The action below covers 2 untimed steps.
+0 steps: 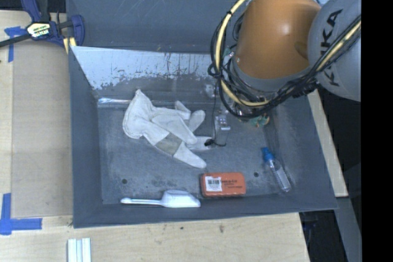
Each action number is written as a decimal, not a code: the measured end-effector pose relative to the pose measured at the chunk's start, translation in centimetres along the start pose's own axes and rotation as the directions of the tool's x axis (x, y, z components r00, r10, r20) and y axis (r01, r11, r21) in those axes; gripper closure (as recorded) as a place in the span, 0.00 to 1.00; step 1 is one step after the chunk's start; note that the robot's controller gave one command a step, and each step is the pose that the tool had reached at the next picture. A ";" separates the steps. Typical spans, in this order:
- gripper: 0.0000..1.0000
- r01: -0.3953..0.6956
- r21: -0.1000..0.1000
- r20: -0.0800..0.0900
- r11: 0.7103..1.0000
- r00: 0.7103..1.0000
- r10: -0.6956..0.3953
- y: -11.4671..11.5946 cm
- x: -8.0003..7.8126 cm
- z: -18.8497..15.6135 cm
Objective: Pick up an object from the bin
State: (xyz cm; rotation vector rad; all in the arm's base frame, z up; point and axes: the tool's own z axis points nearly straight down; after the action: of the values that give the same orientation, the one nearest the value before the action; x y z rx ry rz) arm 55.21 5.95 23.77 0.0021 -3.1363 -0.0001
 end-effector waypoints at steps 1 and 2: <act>0.00 -0.002 -0.001 0.009 1.000 1.000 0.002 0.0 -0.1 -0.5; 0.00 -0.050 -0.002 0.017 0.999 0.999 0.050 0.3 -0.9 3.6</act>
Offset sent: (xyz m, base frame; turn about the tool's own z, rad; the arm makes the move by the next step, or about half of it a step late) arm 0.0109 0.0062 -0.0739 0.0850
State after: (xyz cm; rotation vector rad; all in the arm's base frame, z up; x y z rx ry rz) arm 56.12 6.24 20.17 -0.0767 -3.1524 -0.0023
